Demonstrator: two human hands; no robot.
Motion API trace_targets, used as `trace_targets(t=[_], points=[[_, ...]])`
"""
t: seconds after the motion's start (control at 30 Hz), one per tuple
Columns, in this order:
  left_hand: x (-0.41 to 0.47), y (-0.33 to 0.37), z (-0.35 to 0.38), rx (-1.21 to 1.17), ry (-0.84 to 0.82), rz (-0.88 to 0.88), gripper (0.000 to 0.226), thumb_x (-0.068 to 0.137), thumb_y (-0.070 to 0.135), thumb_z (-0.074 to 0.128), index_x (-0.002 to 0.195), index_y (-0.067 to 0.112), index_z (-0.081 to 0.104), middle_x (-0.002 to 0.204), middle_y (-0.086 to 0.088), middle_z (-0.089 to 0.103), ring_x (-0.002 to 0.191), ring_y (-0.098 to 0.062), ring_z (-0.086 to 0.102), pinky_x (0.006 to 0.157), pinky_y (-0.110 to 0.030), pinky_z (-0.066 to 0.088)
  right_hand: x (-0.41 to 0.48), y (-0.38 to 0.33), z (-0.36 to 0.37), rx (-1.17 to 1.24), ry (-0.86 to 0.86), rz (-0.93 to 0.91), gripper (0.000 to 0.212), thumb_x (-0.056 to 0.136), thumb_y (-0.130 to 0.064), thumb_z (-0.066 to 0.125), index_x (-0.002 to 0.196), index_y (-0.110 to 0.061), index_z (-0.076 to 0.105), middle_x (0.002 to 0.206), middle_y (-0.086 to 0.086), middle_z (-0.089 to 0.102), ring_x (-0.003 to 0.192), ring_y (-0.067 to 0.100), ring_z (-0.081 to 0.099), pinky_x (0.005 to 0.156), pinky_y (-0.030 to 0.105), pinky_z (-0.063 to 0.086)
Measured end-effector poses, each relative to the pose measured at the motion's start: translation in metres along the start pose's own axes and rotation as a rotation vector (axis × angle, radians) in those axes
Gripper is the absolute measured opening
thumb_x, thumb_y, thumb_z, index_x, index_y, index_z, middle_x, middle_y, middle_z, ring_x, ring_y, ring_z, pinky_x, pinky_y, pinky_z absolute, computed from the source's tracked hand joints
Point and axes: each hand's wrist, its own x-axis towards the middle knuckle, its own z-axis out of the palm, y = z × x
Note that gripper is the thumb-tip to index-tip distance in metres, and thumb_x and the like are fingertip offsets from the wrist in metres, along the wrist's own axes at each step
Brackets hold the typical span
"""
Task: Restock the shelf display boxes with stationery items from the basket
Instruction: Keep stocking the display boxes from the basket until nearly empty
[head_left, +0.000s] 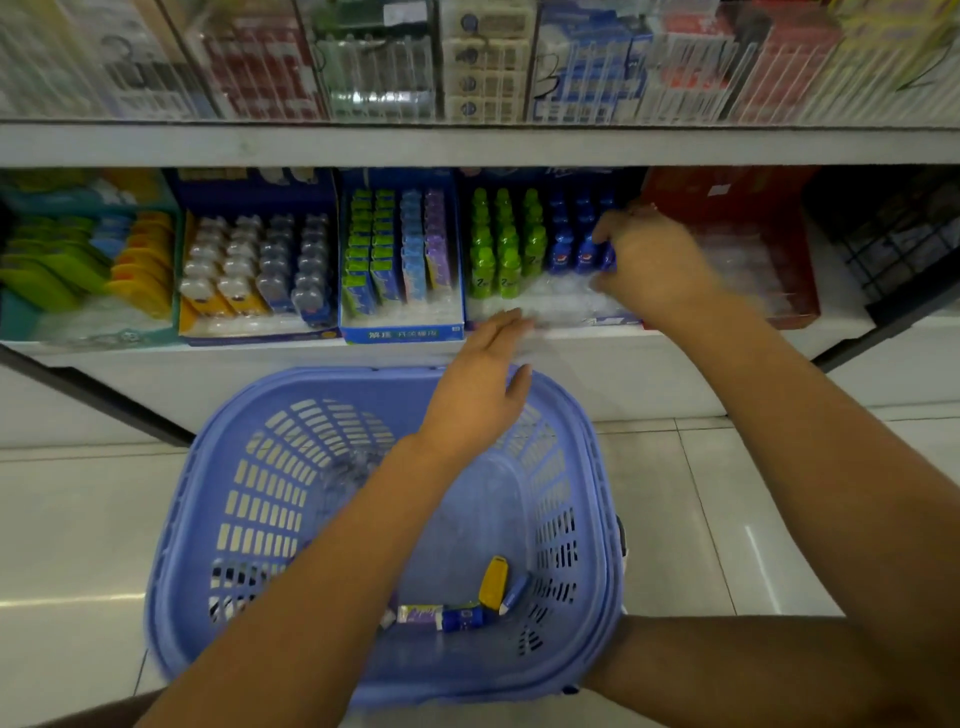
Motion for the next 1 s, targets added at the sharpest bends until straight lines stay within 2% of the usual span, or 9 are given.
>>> trace_targets(t=[0.1, 0.23, 0.37, 0.47, 0.53, 0.6, 0.7, 0.87, 1.0], points=[[-0.043, -0.04, -0.006, 0.019, -0.052, -0.16, 0.033, 0.093, 0.012, 0.054, 0.126, 0.008, 0.056, 0.131, -0.011, 0.054, 0.117, -0.028, 0.054, 0.097, -0.035, 0.043, -0.029, -0.044, 0.011, -0.064, -0.232, -0.133, 0.043, 0.079, -0.032, 0.073, 0.112, -0.006, 0.06, 0.113, 0.016, 0.061, 0.104, 0.034, 0.058, 0.082, 0.035, 0.048], [-0.107, -0.121, -0.013, 0.21, -0.481, -0.569, 0.028, 0.095, 0.01, 0.048, 0.118, 0.003, 0.062, 0.122, -0.016, 0.061, 0.113, -0.028, 0.057, 0.094, -0.028, 0.039, -0.068, -0.109, 0.074, 0.045, -0.756, -0.379, 0.039, 0.084, -0.033, 0.068, 0.11, -0.004, 0.064, 0.108, 0.016, 0.065, 0.099, 0.032, 0.06, 0.081, 0.037, 0.047], [-0.159, -0.172, -0.008, 0.322, -0.836, -0.691, 0.028, 0.095, 0.003, 0.044, 0.116, -0.005, 0.061, 0.111, -0.022, 0.057, 0.102, -0.03, 0.055, 0.087, -0.033, 0.042, -0.095, -0.141, 0.173, 0.048, -1.061, -0.382, 0.038, 0.091, -0.023, 0.062, 0.118, 0.003, 0.059, 0.12, 0.024, 0.059, 0.108, 0.038, 0.056, 0.09, 0.041, 0.045], [-0.169, -0.189, -0.001, 0.328, -0.891, -0.693, 0.033, 0.096, 0.002, 0.045, 0.128, 0.0, 0.053, 0.121, -0.018, 0.052, 0.106, -0.03, 0.053, 0.085, -0.032, 0.042, -0.117, -0.141, 0.232, -0.099, -1.145, -0.352, 0.011, 0.087, -0.009, 0.063, 0.095, -0.002, 0.063, 0.098, 0.024, 0.057, 0.095, 0.038, 0.056, 0.082, 0.041, 0.046], [-0.166, -0.199, 0.004, 0.306, -0.824, -0.683, 0.03, 0.096, 0.007, 0.047, 0.125, 0.001, 0.052, 0.128, -0.017, 0.052, 0.112, -0.032, 0.053, 0.091, -0.035, 0.044, -0.129, -0.14, 0.257, -0.172, -1.201, -0.331, 0.016, 0.082, -0.002, 0.064, 0.074, -0.009, 0.052, 0.079, 0.015, 0.046, 0.076, 0.032, 0.05, 0.071, 0.039, 0.041], [-0.162, -0.208, 0.008, 0.301, -0.812, -0.677, 0.027, 0.096, 0.011, 0.048, 0.121, 0.001, 0.053, 0.125, -0.019, 0.054, 0.109, -0.033, 0.054, 0.095, -0.04, 0.045, -0.134, -0.141, 0.267, -0.194, -1.215, -0.293, 0.01, 0.086, -0.002, 0.059, 0.095, -0.006, 0.059, 0.098, 0.017, 0.052, 0.087, 0.029, 0.052, 0.078, 0.039, 0.043], [-0.158, -0.217, 0.016, 0.319, -0.818, -0.635, 0.035, 0.096, 0.011, 0.049, 0.13, 0.005, 0.048, 0.128, -0.019, 0.051, 0.111, -0.035, 0.053, 0.096, -0.043, 0.045, -0.133, -0.141, 0.277, -0.139, -1.25, -0.168, 0.039, 0.097, -0.005, 0.043, 0.135, -0.003, 0.043, 0.123, 0.015, 0.048, 0.106, 0.022, 0.045, 0.104, 0.037, 0.035], [-0.147, -0.218, 0.033, 0.322, -0.836, -0.506, 0.049, 0.089, -0.002, 0.054, 0.136, 0.012, 0.049, 0.141, -0.014, 0.042, 0.129, -0.034, 0.042, 0.105, -0.043, 0.038, -0.132, -0.134, 0.274, -0.134, -1.262, -0.15, 0.01, 0.091, -0.014, 0.059, 0.084, -0.007, 0.057, 0.066, 0.007, 0.032, 0.069, 0.025, 0.042, 0.077, 0.031, 0.036], [-0.148, -0.215, 0.037, 0.268, -0.844, -0.643, 0.027, 0.091, 0.016, 0.059, 0.113, 0.002, 0.066, 0.119, -0.02, 0.062, 0.108, -0.034, 0.059, 0.096, -0.041, 0.047, -0.112, -0.128, 0.247, 0.195, -1.215, -0.127, 0.027, 0.086, -0.022, 0.069, 0.099, 0.001, 0.063, 0.095, 0.018, 0.061, 0.088, 0.035, 0.058, 0.075, 0.036, 0.045]])
